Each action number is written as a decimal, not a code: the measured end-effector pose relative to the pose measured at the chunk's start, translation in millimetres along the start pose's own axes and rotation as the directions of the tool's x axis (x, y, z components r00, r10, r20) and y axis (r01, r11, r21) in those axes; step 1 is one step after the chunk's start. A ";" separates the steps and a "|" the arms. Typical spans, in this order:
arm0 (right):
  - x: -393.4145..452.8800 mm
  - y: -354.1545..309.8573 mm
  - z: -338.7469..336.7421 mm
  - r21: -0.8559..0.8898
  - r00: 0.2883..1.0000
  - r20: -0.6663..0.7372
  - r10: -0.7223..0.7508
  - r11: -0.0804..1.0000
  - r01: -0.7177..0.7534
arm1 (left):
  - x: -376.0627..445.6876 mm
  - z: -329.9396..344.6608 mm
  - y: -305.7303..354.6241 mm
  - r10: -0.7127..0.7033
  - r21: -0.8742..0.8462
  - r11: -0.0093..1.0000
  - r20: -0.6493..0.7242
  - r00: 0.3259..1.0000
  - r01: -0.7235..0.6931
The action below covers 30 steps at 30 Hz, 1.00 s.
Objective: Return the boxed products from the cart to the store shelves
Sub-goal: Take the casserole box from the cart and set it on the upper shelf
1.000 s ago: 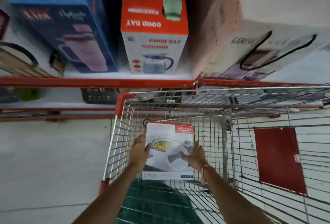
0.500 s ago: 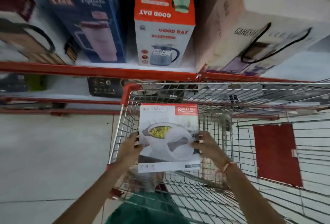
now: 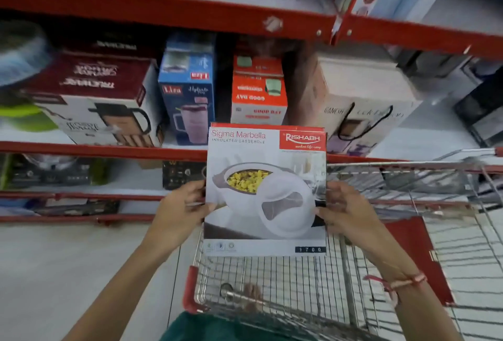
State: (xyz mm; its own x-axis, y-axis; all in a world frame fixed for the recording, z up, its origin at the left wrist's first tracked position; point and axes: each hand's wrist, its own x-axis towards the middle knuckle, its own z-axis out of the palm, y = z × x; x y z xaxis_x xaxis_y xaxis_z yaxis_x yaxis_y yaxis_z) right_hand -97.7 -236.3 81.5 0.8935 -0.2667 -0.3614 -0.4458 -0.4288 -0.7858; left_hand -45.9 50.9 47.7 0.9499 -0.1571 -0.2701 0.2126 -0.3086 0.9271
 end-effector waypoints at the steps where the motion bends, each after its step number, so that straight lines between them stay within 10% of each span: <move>1: -1.1 -9.2 -3.8 0.006 0.999 -0.019 -0.029 1.000 0.030 | 0.4 -4.6 8.6 0.032 -0.010 0.999 -0.008 0.999 -0.032; 9: 6.3 -99.0 -49.6 0.005 0.907 -0.234 -0.349 0.933 0.360 | 25.0 -34.1 108.8 0.355 -0.024 0.932 -0.126 0.926 -0.361; 17: 40.8 -216.4 -82.1 -0.081 0.614 -0.509 -0.603 0.743 0.664 | 75.3 -52.0 236.0 0.670 0.108 0.721 -0.360 0.649 -0.684; 23: 126.6 -269.7 -81.3 -0.101 0.546 -0.547 -0.634 0.697 0.710 | 157.8 -67.2 267.0 0.728 0.278 0.673 -0.415 0.547 -0.685; 30: 208.8 -281.1 -61.7 -0.082 0.592 -0.559 -0.581 0.749 0.658 | 243.6 -72.8 262.9 0.675 0.360 0.736 -0.456 0.580 -0.573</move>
State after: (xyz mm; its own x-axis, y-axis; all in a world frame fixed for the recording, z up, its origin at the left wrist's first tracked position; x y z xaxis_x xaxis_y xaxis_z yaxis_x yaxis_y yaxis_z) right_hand 210.8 -224.8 257.9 0.7574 -0.3907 0.5232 0.2497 -0.5670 -0.7850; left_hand 258.0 -0.1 244.5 0.7988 0.1285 0.5877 -0.4706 -0.4751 0.7435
